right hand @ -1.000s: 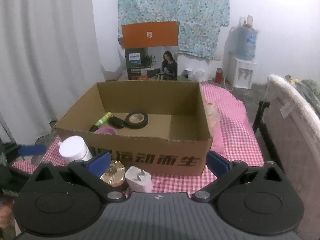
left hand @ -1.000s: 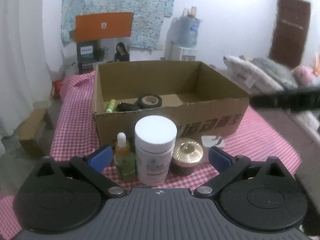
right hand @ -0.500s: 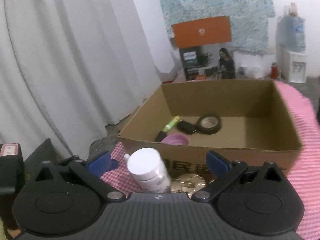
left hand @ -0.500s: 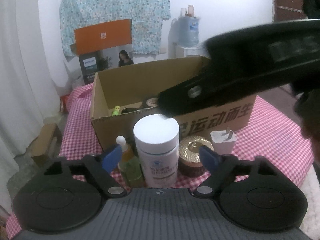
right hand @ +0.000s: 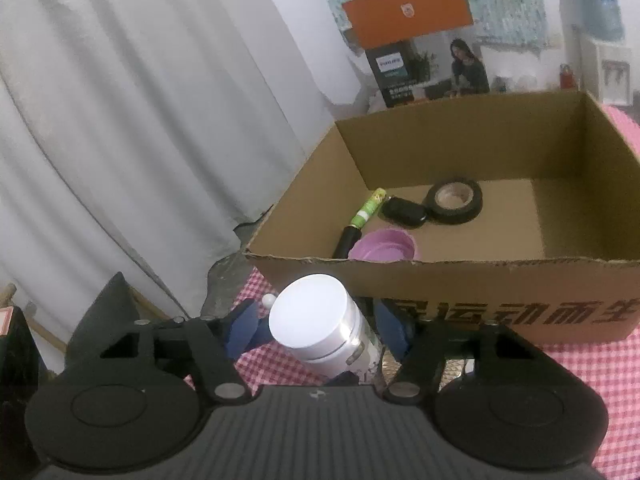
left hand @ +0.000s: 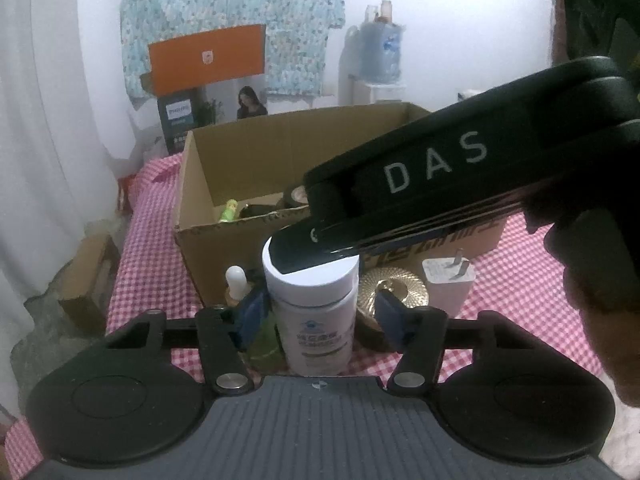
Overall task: Organize rigid objects
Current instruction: 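Close the right gripper around the white supplement bottle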
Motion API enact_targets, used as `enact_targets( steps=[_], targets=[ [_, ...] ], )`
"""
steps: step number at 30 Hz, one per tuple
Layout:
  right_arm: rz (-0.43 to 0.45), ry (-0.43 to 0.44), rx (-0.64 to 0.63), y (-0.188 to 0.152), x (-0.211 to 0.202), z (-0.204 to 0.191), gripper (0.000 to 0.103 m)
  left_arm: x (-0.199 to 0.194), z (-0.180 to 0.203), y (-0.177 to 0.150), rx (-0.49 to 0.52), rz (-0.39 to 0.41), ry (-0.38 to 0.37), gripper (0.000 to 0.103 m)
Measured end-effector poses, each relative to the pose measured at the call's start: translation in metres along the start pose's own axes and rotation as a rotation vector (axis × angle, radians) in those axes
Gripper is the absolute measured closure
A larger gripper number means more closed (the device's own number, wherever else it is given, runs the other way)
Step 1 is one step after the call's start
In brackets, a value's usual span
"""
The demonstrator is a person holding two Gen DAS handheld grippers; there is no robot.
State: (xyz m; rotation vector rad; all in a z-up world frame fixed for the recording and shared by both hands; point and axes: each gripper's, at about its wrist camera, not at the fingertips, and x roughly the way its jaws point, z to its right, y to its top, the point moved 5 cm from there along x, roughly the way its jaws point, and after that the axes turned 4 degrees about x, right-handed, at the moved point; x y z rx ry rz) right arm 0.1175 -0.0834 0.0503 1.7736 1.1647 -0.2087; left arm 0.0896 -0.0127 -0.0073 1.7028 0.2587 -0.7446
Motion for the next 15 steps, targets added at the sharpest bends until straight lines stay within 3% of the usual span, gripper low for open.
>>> enact_targets(
  steps=[7,15],
  targets=[
    [-0.033,0.012,0.051,-0.0007,0.0087,0.004,0.046,0.001,-0.0004,0.0027,-0.019,-0.011,0.014,0.054],
    [-0.043,0.01,0.072,-0.0009,0.0055,0.006,0.047,-0.0018,0.0,0.0032,-0.052,-0.024,-0.009,0.055]
  ],
)
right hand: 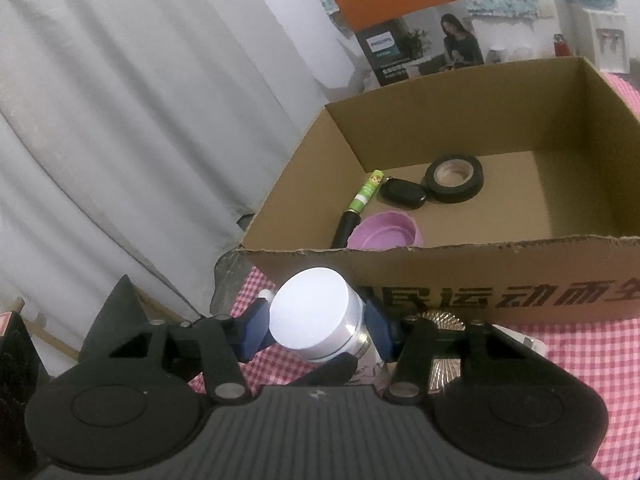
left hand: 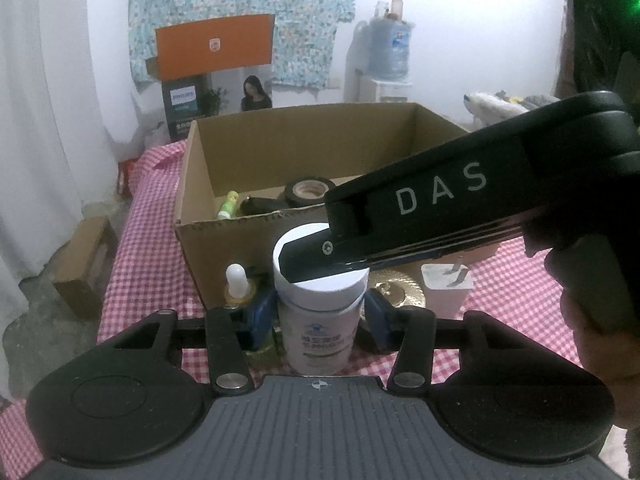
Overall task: Organize rigid objects
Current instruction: 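Close the right gripper around the white supplement bottle, then lift the white bottle with the right gripper toward the box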
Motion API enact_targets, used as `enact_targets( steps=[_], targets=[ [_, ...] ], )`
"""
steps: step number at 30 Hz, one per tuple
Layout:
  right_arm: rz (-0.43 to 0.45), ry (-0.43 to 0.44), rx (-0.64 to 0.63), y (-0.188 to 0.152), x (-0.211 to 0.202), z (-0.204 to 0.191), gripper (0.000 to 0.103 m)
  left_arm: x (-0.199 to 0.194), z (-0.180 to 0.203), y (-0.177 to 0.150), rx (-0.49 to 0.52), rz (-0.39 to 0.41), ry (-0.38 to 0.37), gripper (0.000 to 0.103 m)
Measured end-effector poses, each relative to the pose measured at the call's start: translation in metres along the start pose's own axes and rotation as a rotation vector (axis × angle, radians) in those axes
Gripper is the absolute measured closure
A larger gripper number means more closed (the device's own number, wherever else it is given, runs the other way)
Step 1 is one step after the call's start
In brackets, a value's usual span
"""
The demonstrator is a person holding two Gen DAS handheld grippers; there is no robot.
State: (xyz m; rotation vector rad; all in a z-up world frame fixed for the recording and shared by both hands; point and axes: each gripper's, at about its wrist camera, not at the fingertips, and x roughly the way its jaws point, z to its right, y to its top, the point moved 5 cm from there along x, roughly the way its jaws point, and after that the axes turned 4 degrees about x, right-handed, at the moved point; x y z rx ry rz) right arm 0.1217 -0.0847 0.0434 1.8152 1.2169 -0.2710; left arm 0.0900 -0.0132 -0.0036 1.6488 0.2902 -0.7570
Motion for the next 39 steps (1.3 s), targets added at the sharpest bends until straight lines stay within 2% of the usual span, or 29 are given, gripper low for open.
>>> enact_targets(
  steps=[22,39],
  targets=[
    [-0.005,-0.002,0.013,-0.001,0.006,-0.001,0.045,0.007,0.001,0.001,0.02,-0.013,0.015,0.054],
    [-0.034,-0.008,0.031,-0.015,-0.011,-0.005,0.044,-0.012,0.01,-0.006,-0.01,-0.031,-0.047,0.054]
  ],
)
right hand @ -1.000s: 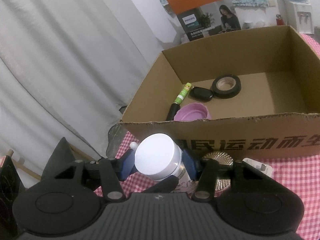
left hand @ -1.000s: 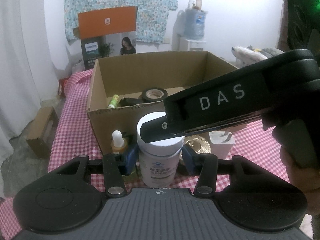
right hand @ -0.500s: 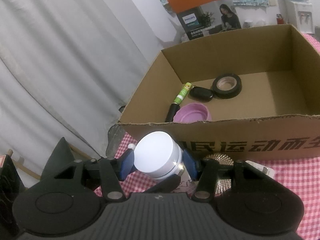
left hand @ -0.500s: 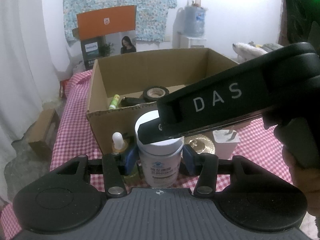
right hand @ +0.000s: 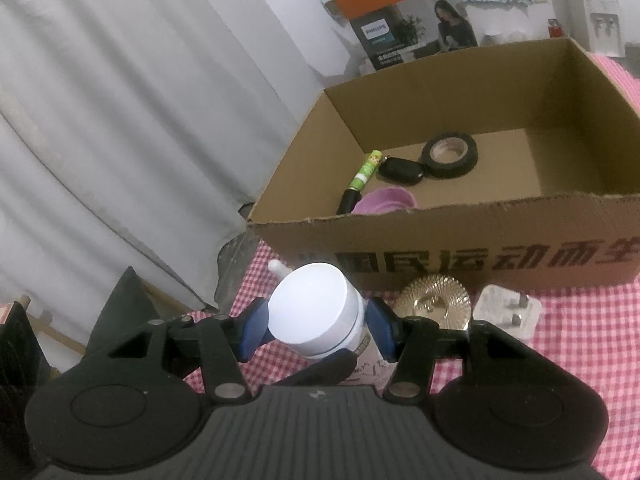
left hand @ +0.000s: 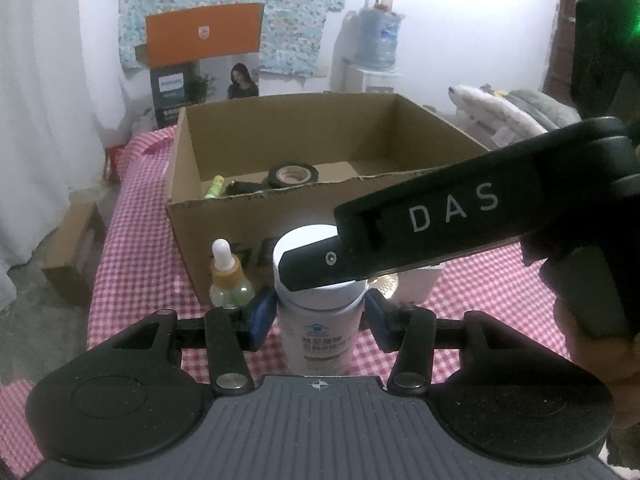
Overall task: Organize rigid objects
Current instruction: 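Lift the white bottle with the right gripper toward the box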
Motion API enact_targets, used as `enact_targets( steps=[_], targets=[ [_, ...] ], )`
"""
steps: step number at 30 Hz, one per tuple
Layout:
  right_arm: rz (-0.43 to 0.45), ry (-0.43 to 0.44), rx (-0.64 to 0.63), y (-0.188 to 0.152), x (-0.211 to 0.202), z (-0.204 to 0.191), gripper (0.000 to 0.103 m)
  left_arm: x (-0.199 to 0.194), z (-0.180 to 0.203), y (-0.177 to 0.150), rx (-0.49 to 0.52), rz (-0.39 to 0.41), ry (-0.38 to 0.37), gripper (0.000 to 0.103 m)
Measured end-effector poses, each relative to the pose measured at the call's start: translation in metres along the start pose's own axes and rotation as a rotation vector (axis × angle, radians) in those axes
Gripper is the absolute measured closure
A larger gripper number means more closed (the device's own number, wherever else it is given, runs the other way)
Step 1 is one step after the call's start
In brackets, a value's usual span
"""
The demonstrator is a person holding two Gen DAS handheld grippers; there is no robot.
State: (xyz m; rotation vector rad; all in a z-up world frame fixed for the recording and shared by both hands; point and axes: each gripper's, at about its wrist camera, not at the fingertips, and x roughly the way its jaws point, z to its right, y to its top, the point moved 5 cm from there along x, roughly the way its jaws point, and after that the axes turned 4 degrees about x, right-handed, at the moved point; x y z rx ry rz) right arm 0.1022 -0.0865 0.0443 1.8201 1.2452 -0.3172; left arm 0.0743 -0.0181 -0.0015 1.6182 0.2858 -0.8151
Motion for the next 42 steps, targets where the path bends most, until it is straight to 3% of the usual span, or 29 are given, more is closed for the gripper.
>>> enact_targets(
  steps=[9,25,34,42],
  targets=[
    [-0.004,0.006,0.014,-0.004,0.001,0.003,0.041,0.008,0.005,0.0,0.069,0.008,0.017,0.051],
    [-0.013,0.009,0.018,-0.004,0.008,0.001,0.039,0.019,0.002,-0.003,0.062,-0.007,0.006,0.051],
    [0.013,0.035,-0.005,-0.007,-0.006,-0.009,0.039,-0.005,0.005,0.005,0.069,0.025,0.026,0.051],
    [0.088,0.092,-0.06,-0.004,-0.038,-0.029,0.039,-0.04,0.012,0.025,0.11,0.1,0.069,0.051]
  ],
)
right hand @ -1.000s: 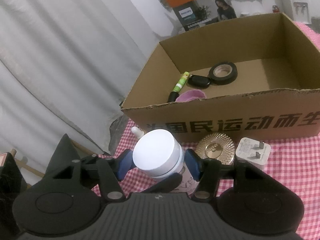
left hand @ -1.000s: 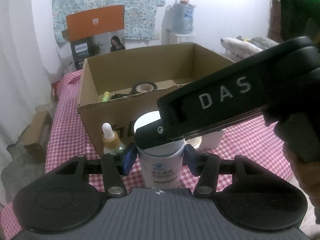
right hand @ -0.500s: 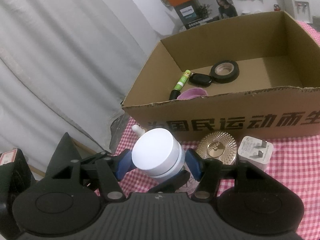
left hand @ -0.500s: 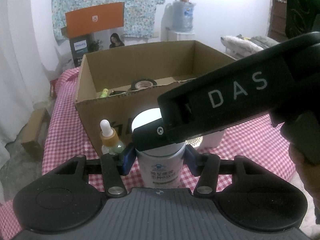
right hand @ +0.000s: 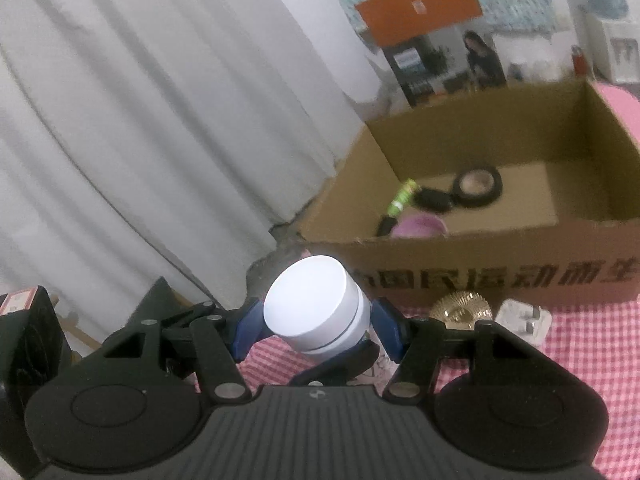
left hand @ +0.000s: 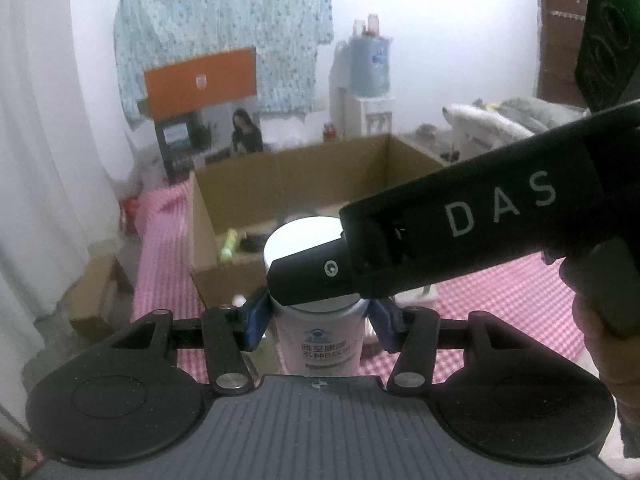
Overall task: Organize rigid objects
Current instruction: 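Lift the white bottle with the right gripper toward the box, then carry the white bottle over the box wall and lower it inside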
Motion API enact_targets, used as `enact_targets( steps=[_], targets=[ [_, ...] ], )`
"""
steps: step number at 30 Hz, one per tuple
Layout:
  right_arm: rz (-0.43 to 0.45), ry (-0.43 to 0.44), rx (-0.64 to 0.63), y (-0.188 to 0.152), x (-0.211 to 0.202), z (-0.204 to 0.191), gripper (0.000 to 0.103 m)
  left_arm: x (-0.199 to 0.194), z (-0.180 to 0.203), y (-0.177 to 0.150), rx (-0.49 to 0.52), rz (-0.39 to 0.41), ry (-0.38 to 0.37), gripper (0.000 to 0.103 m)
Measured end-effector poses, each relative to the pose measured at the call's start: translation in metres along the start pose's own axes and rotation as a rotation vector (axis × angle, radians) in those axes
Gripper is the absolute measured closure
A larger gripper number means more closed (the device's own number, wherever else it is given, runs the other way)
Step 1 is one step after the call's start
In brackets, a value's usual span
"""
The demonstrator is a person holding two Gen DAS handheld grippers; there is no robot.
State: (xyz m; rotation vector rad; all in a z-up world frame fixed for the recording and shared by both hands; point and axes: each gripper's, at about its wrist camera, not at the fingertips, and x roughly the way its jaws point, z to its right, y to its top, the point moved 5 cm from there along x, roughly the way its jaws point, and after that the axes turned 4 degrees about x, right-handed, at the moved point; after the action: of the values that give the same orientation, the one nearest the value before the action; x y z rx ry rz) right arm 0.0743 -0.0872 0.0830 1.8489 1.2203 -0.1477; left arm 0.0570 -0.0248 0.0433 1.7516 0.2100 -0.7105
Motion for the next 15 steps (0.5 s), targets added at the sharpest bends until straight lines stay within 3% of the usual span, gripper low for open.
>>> enact_targets(
  steps=[8,15],
  targets=[
    [0.094,0.035,-0.087,0.032,-0.033,-0.02,0.039,-0.012,0.004,0.044,0.059,0.077,0.006,0.051],
    [0.116,0.027,-0.089,0.078,-0.047,-0.003,0.039,0.017,0.008,0.084,0.043,0.077,-0.06,0.051]
  ],
)
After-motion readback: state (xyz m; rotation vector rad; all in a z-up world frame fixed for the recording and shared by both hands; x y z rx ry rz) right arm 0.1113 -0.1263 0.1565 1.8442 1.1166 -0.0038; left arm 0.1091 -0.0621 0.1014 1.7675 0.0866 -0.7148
